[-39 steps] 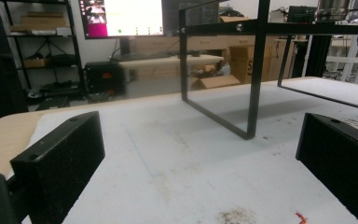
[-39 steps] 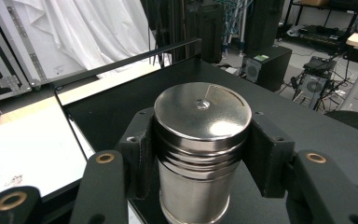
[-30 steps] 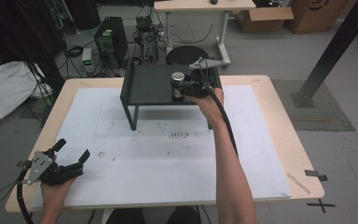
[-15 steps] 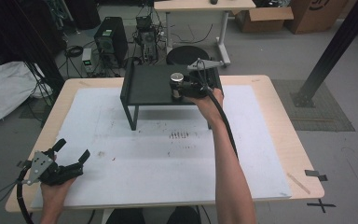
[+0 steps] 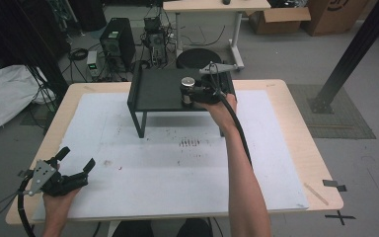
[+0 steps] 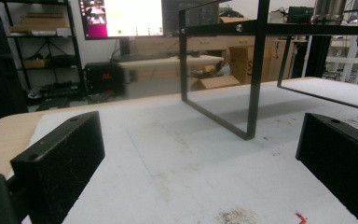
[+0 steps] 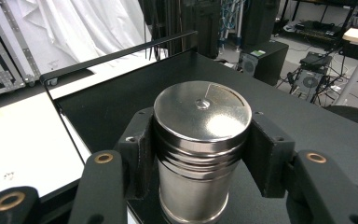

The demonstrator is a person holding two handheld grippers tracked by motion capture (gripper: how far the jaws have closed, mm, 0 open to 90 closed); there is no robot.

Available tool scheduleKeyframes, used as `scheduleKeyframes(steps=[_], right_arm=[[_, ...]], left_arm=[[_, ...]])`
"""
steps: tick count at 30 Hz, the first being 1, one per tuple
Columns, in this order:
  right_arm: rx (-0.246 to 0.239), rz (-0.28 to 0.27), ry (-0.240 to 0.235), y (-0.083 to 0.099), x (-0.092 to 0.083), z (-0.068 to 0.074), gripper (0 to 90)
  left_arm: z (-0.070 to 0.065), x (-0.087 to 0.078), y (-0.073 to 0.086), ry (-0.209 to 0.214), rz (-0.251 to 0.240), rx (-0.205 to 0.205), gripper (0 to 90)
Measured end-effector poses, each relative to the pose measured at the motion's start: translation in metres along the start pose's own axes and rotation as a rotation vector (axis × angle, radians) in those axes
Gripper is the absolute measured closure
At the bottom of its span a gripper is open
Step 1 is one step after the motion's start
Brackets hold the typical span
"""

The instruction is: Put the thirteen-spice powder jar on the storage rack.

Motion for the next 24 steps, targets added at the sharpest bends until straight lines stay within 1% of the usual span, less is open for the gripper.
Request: scheduleKeyframes(steps=[10, 15, 20, 24], right_arm=[[-0.002, -0.003, 0.000, -0.0006, 0.0001, 0.0011, 48.4], [0.002, -0.012, -0.003, -0.0022, -0.0012, 0.0011, 44.1], [0.023, -0.016, -0.009, -0.0029, -0.0037, 0.0003, 33.3], [0.036, -0.033, 0.005, -0.0047, -0.0058, -0.0010, 21.6]], left_arm=[[-0.0001, 0.0001, -0.0001, 0.001, -0.002, -0.001, 1.5], [-0.0001, 0.0001, 0.0000, 0.000, 0.000, 0.000, 1.5], [-0.0003, 0.0002, 0.0000, 0.001, 0.001, -0.001, 1.5], [-0.0004, 0.0003, 0.0000, 0.001, 0.000, -0.001, 1.5]])
Point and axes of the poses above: each handheld gripper's, and its own axes: x roughly forward along the jaws, y roughly out of its underside, z roughly to its left, the point moved 10 cm from there along x, roughly forward along the jaws, and after that the axes turned 8 degrees about x, right-handed, at the moved point
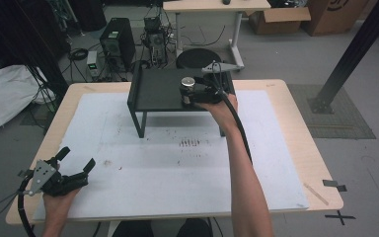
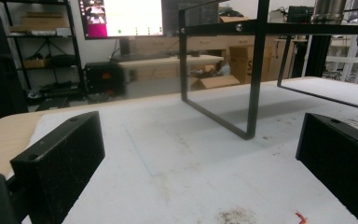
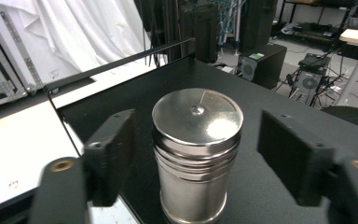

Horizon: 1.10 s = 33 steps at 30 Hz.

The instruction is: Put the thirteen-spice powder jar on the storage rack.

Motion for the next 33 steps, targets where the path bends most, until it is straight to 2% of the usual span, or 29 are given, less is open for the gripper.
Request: scheduleKeyframes(steps=[3, 4, 5, 6, 7, 8, 20, 33], right_arm=[[0.014, -0.006, -0.001, 0.000, -0.001, 0.000, 12.2], [0.014, -0.006, -0.001, 0.000, -0.001, 0.000, 12.2], [0.016, -0.009, 0.009, 0.000, -0.002, -0.001, 6.3], [0.016, -0.009, 0.009, 0.000, -0.002, -0.001, 6.3], [0.019, -0.013, 0.009, 0.000, -0.002, 0.000, 1.3], [0.015, -0.014, 0.014, 0.000, -0.002, 0.000, 0.0], [-0.023, -0.040, 0.042, -0.005, -0.014, 0.009, 0.0], [-0.041, -0.123, 0.085, -0.002, -0.047, 0.014, 0.2]], left_arm=[[0.000, 0.000, 0.000, 0.000, 0.000, 0.000, 1.5], [0.000, 0.000, 0.000, 0.000, 0.000, 0.000, 1.5], [0.000, 0.000, 0.000, 0.000, 0.000, 0.000, 1.5], [0.000, 0.000, 0.000, 0.000, 0.000, 0.000, 1.5], [0.000, 0.000, 0.000, 0.000, 0.000, 0.000, 1.5], [0.000, 0.000, 0.000, 0.000, 0.001, 0.000, 1.5], [0.000, 0.000, 0.000, 0.000, -0.002, 0.000, 1.5], [0.000, 0.000, 0.000, 0.001, -0.003, 0.002, 1.5]])
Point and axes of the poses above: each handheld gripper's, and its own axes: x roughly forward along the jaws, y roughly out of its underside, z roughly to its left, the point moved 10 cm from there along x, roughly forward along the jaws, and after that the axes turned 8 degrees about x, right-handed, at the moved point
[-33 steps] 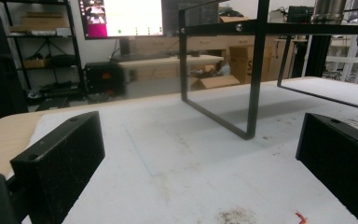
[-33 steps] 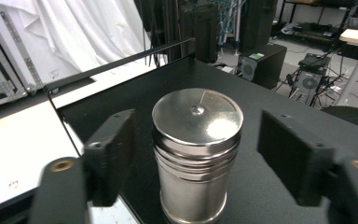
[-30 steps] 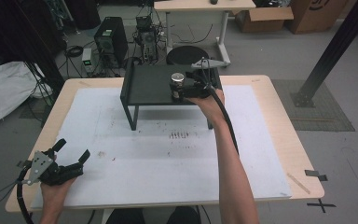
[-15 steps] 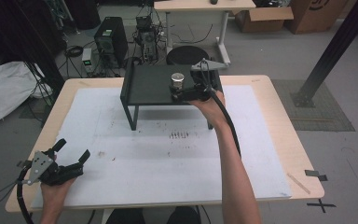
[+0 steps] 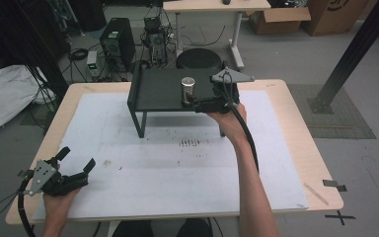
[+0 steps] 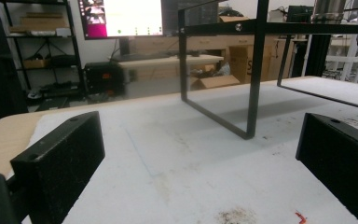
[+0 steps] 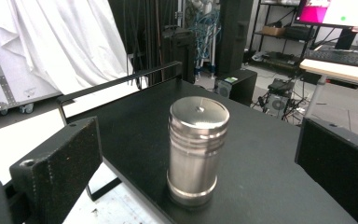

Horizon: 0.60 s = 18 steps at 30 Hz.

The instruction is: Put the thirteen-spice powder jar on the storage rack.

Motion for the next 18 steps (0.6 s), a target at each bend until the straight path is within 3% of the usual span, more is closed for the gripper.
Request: scheduleKeyframes(steps=[9, 18], right_arm=[[0.005, -0.016, 0.033, 0.016, -0.021, -0.003, 0.4], [0.035, -0.077, 0.084, 0.032, -0.048, -0.010, 0.7]], left_arm=[[0.000, 0.000, 0.000, 0.000, 0.001, 0.002, 1.5], [0.000, 0.000, 0.000, -0.001, 0.002, 0.001, 1.5]])
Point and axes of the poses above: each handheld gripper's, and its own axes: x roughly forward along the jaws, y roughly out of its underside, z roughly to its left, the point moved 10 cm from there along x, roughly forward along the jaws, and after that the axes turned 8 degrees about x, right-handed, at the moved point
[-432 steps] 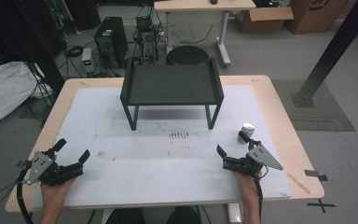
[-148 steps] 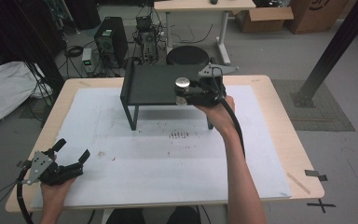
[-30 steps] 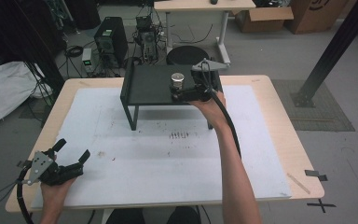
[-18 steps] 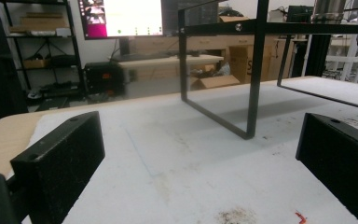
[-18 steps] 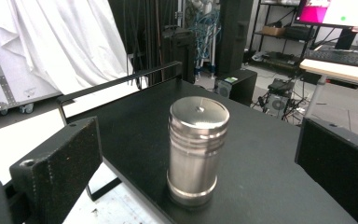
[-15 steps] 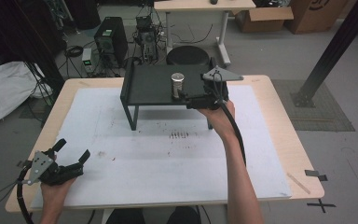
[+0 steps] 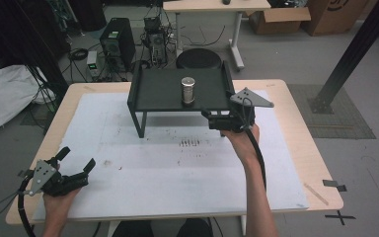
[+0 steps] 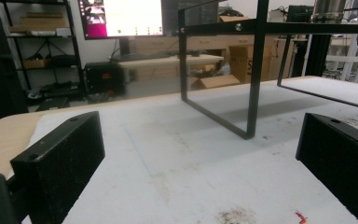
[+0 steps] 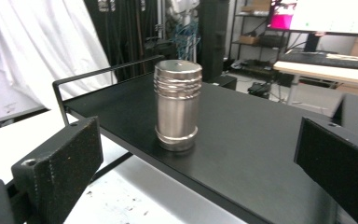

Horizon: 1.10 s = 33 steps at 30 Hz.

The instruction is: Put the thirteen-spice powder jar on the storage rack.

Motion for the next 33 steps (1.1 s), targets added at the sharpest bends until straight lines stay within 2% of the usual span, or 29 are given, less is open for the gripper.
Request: scheduleKeyframes(steps=[10, 15, 23, 27, 29, 33], right_arm=[[-0.010, -0.030, 0.070, 0.016, -0.027, -0.011, 0.8], [0.007, -0.062, 0.115, 0.025, -0.042, -0.018, 0.7], [0.042, -0.086, 0.197, 0.054, -0.064, -0.038, 0.7], [0.062, -0.096, 0.220, 0.066, -0.072, -0.045, 0.6], [0.078, -0.098, 0.245, 0.078, -0.079, -0.051, 0.4], [0.085, -0.104, 0.272, 0.087, -0.086, -0.058, 0.4]], left_arm=[[0.000, 0.000, 0.000, 0.000, 0.000, 0.000, 1.5], [0.000, 0.000, 0.000, 0.000, 0.000, 0.000, 1.5], [0.000, 0.000, 0.000, 0.001, 0.000, 0.001, 1.5], [0.000, 0.000, 0.000, 0.000, 0.001, 0.000, 1.5], [0.000, 0.000, 0.000, 0.000, 0.002, 0.001, 1.5], [0.000, 0.000, 0.000, 0.001, 0.003, 0.002, 1.5]])
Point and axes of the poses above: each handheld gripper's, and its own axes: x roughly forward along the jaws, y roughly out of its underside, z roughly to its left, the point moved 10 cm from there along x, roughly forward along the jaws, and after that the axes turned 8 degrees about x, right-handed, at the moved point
